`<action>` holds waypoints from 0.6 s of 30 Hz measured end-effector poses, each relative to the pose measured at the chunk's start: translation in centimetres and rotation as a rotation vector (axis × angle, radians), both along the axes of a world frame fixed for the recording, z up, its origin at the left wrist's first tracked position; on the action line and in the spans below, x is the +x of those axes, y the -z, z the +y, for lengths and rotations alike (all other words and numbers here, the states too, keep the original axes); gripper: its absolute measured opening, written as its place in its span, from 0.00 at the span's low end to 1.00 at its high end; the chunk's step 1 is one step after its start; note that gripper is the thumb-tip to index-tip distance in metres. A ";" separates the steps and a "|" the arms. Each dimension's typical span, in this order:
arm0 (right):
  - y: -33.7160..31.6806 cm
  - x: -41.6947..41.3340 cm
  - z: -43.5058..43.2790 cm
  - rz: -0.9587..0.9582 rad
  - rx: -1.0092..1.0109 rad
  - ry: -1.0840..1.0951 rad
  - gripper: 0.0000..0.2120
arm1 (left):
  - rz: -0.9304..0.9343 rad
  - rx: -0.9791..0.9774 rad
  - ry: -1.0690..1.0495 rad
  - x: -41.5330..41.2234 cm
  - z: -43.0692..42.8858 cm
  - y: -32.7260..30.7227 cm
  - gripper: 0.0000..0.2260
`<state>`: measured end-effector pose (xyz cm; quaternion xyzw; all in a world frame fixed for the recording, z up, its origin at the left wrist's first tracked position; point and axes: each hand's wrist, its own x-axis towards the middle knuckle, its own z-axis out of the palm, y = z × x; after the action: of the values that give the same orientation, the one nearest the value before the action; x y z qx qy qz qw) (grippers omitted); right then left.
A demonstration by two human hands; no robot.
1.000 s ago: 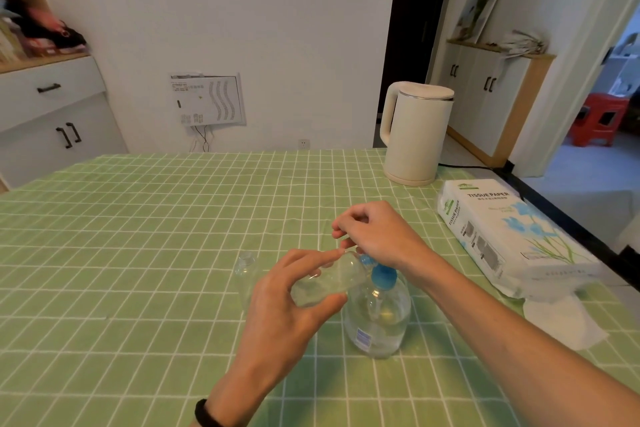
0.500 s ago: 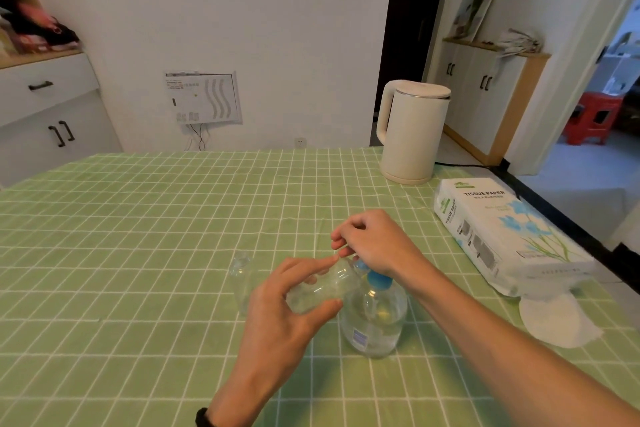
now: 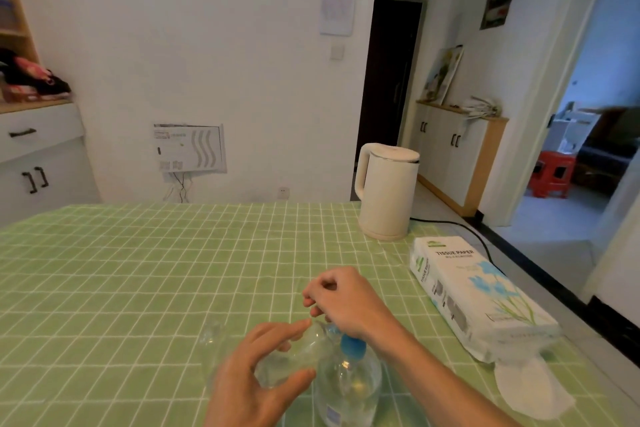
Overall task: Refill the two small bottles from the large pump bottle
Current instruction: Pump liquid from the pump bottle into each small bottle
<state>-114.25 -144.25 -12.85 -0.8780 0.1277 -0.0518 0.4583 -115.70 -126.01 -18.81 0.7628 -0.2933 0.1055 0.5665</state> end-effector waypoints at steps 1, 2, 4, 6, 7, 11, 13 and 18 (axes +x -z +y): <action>0.0 0.0 -0.1 0.002 0.015 0.002 0.12 | 0.001 0.007 0.006 0.1 -0.1 0.1 0.28; 0.1 0.1 -0.1 0.004 0.028 0.003 0.12 | 0.003 0.009 0.010 0.2 -0.1 0.2 0.28; 0.2 0.1 -0.2 0.006 0.038 0.006 0.13 | 0.010 0.006 0.021 0.4 -0.1 0.3 0.28; 0.5 0.0 -0.2 0.018 0.032 0.011 0.14 | 0.034 0.005 0.037 0.3 -0.1 0.5 0.26; 0.6 -0.1 -0.2 0.025 0.034 0.010 0.14 | 0.045 0.003 0.041 0.2 -0.1 0.5 0.25; 0.7 -0.2 -0.2 0.018 0.015 0.010 0.13 | 0.060 -0.016 0.041 -0.1 0.0 0.6 0.25; 0.6 -0.2 -0.2 0.013 0.016 0.008 0.13 | 0.076 -0.027 0.041 -0.2 0.0 0.5 0.25; 0.4 -0.4 -0.2 0.025 0.029 0.013 0.11 | 0.108 -0.021 0.042 -0.5 0.2 0.0 0.25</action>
<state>-114.69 -144.43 -13.29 -0.8710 0.1400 -0.0421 0.4691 -116.24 -125.81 -18.82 0.7551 -0.2769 0.0555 0.5917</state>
